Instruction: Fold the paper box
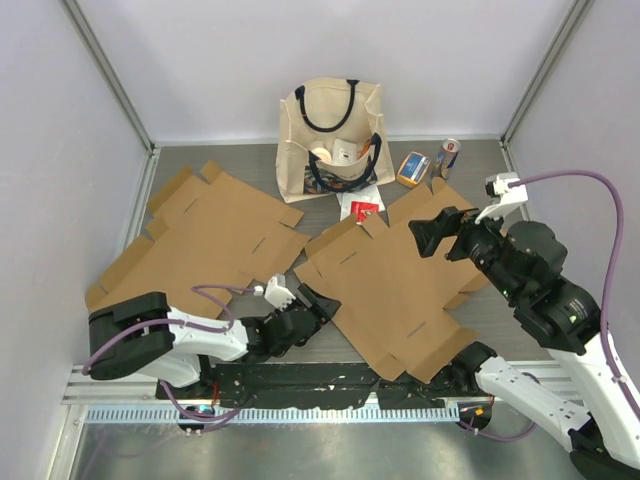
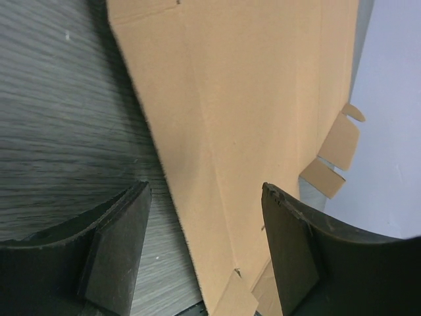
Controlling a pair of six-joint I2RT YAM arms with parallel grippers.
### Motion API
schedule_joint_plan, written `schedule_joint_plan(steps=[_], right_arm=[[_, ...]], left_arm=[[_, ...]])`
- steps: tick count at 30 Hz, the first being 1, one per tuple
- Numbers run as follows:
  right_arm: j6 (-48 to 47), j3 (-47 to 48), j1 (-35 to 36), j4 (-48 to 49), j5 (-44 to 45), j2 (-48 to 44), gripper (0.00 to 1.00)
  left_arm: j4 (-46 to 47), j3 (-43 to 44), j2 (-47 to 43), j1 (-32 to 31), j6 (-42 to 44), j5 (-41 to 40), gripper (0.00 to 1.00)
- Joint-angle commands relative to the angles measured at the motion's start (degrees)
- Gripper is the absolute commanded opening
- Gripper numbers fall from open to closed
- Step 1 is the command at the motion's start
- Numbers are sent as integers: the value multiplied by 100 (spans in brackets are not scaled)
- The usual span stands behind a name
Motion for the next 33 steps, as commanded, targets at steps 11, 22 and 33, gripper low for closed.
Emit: schedule_joint_plan(steps=[11, 22, 33], right_arm=[[162, -442, -23, 403, -204, 42, 99], [144, -680, -14, 588, -178, -2, 98], [-1232, -320, -14, 227, -115, 735, 91]], left_arm=[[792, -16, 867, -142, -433, -731, 62], [2498, -51, 1606, -37, 754, -450, 37], [-89, 1273, 177, 68, 2457, 849, 0]])
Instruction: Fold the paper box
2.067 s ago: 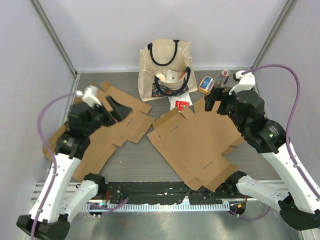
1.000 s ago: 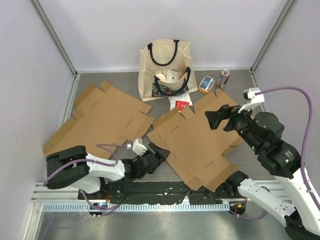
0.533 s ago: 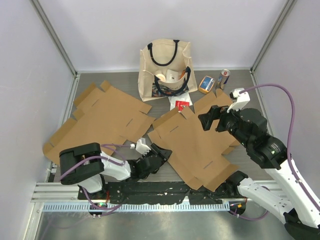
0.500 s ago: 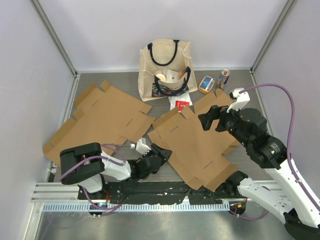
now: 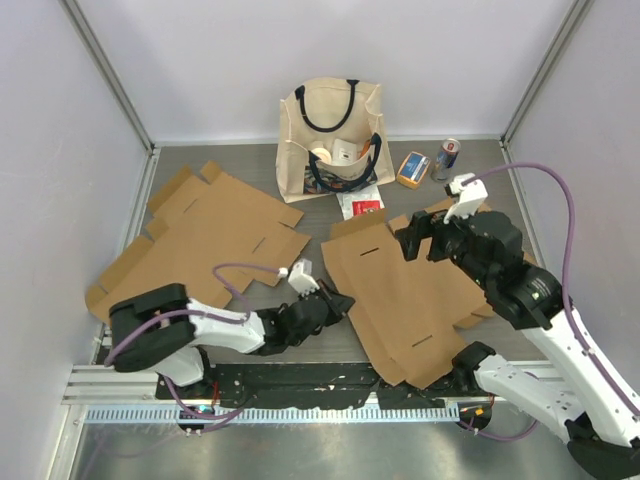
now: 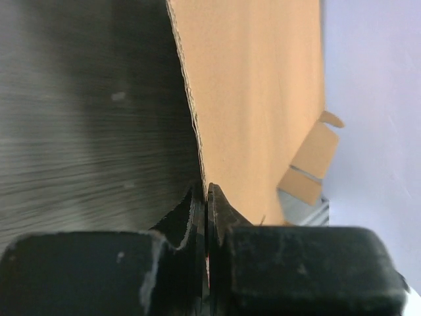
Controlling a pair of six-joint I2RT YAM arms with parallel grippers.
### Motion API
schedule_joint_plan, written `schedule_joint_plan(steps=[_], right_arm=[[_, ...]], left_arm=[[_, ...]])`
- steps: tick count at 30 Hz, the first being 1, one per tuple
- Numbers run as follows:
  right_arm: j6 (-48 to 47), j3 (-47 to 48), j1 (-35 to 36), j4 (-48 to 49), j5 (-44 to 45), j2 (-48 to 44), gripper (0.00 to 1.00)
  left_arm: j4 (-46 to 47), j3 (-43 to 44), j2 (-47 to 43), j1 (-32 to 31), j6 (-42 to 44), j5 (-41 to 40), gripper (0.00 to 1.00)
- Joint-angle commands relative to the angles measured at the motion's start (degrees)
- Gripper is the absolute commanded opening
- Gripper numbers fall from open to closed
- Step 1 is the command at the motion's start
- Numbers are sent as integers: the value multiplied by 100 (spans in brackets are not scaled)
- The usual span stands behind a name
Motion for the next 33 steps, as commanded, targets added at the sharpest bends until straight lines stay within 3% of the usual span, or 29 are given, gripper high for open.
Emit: schedule_joint_plan(steps=[1, 8, 10, 15, 17, 22, 29, 33], right_arm=[[-1158, 467, -5, -20, -270, 620, 89], [-2557, 1275, -14, 630, -2037, 1174, 89], [-2881, 1678, -14, 657, -2495, 1384, 89], [-3664, 2549, -14, 131, -3418, 1982, 92], [-3988, 3129, -5, -387, -3551, 2559, 91], [-4360, 4131, -14, -1346, -4350, 3380, 85], [-4404, 4019, -14, -1549, -4817, 3627, 80], [-4149, 3667, -14, -1198, -5274, 3452, 80]], left_arm=[[-2367, 975, -1406, -34, 1529, 660, 0], [-5123, 2248, -2841, 71, 3576, 1038, 0], [-5896, 2583, -2974, 237, 4192, 1615, 0], [-7951, 3972, -2896, 379, 6284, 1926, 0], [-8253, 4236, -2913, 388, 6933, 1944, 0], [-8421, 4422, -3001, 502, 7640, 2006, 0], [-8334, 4519, -3071, 835, 7965, 2383, 0], [-8307, 4492, -3080, 915, 7992, 2471, 0]])
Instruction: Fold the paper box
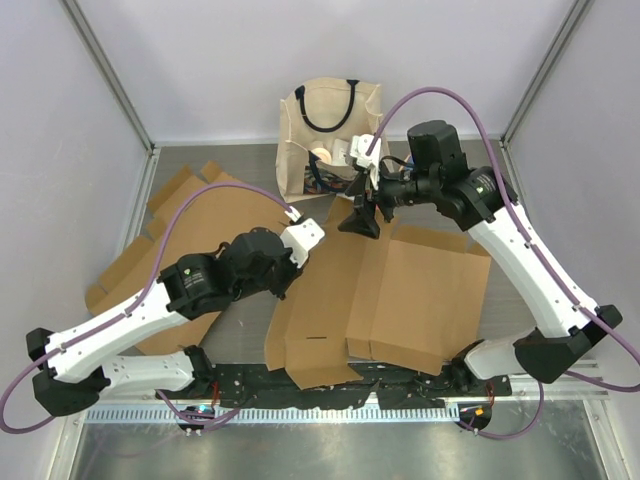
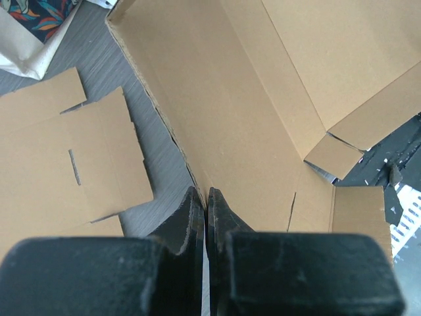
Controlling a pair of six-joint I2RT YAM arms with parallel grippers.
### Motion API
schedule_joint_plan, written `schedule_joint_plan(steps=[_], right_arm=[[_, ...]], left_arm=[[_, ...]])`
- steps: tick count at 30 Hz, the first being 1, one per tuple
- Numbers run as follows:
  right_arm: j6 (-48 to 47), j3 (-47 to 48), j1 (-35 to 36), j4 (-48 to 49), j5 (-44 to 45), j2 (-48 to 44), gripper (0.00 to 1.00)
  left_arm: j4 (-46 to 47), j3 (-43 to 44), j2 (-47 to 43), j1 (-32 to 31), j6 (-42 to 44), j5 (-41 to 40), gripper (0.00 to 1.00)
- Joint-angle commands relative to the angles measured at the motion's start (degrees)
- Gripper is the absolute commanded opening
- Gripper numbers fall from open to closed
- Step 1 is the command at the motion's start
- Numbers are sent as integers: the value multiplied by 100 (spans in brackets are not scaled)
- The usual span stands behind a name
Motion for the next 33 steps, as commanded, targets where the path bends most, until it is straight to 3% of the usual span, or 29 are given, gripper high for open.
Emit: schedule_joint_plan(steps=[1, 11, 15, 19, 22, 23, 27, 28, 30, 31, 32, 33], right_arm=[[163, -332, -3, 406, -540, -410, 80], [481, -941, 172, 1455, 101, -1027, 85], [68, -887, 690, 1322, 794, -834, 80], [-134, -897, 770, 1436, 893, -667, 74], [-363, -818, 796, 1323, 875, -553, 64], [-389, -817, 805, 1322, 858, -535, 54], [-740, -992, 797, 1427, 796, -578, 31], [-706, -1019, 805, 1532, 866, -631, 21], [-592, -1089, 805, 1830, 1155, -701, 13], [-409, -1098, 805, 1910, 1295, -754, 1], [-303, -1107, 805, 2007, 1619, -859, 1], [-223, -1133, 805, 2130, 1822, -929, 1]], left_arm=[[-170, 200, -88, 30, 541, 467, 0], [-100, 191, 17, 65, 690, 590, 0], [6, 235, -9, 65, 839, 696, 0], [-3, 305, -26, 65, 980, 871, 0], [-20, 331, -88, 65, 1024, 854, 0], [-29, 340, -88, 56, 1033, 845, 0], [67, 375, -211, 65, 1068, 775, 0], [102, 393, -229, 65, 1042, 679, 0], [199, 446, -273, 65, 920, 364, 2], [243, 498, -299, 65, 780, -221, 9], [339, 516, -395, 65, 595, -549, 29], [384, 516, -474, 65, 324, -787, 39]])
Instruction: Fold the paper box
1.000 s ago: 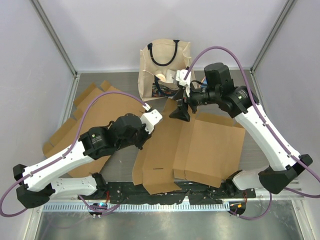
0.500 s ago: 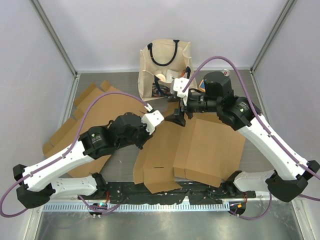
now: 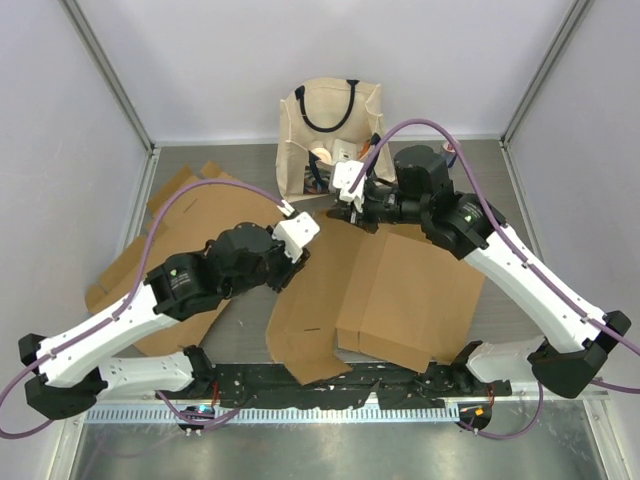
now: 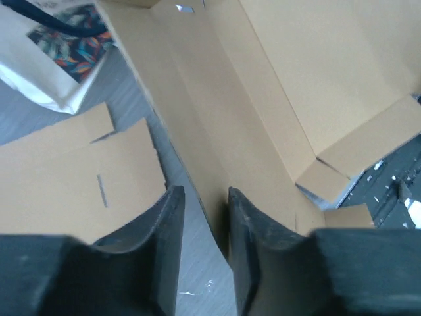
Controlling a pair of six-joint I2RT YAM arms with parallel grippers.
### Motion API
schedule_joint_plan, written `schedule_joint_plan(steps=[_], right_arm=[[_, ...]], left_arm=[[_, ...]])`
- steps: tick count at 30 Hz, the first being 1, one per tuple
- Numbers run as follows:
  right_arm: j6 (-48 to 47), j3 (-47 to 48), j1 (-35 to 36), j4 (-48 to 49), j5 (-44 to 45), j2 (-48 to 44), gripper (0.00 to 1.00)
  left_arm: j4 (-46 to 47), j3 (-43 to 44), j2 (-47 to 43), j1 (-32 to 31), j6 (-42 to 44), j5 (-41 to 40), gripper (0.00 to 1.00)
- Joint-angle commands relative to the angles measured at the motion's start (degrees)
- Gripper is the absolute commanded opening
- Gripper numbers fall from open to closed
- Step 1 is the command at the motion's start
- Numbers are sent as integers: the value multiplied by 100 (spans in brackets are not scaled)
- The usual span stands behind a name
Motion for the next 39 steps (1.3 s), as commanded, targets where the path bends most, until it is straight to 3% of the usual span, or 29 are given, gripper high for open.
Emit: schedule_joint_plan(steps=[1, 3, 6, 9, 12, 19, 21, 23, 27, 30, 33, 39], right_arm=[[374, -21, -62, 813, 1039, -390, 1], [708, -39, -97, 874, 1486, -539, 1], [1138, -91, -351, 857, 1629, -688, 1], [1725, -118, -589, 831, 1743, -864, 1], [2000, -249, -651, 891, 1822, -1031, 1], [2220, -162, -660, 875, 1893, -1164, 1], [2229, -118, -651, 892, 1867, -1173, 1], [2238, -74, -660, 901, 1893, -1129, 1], [2194, -65, -660, 962, 2033, -1067, 1], [2203, -144, -660, 1163, 2112, -1032, 1], [2308, -127, -651, 1331, 2174, -918, 1], [2440, -83, -660, 1604, 2332, -847, 1]], left_arm=[[331, 269, -448, -42, -450, -1123, 47], [533, 147, -920, -42, -1056, -1835, 69], [859, -222, -1649, -42, -1566, -2513, 77], [1324, -784, -2100, -42, -1690, -2506, 82], [1589, -891, -2234, -42, -1638, -1892, 83], [1975, -549, -1557, -42, -1567, -223, 85], [2011, -286, -1250, -42, -1821, -80, 85], [1897, -66, -908, -42, -2049, 306, 91], [1887, 251, -783, -42, -2586, 404, 92], [1749, 487, -731, -42, -3008, -53, 93], [1021, 1136, -232, -42, -2983, -18, 92], [876, 1104, 78, -42, -2868, 244, 89]])
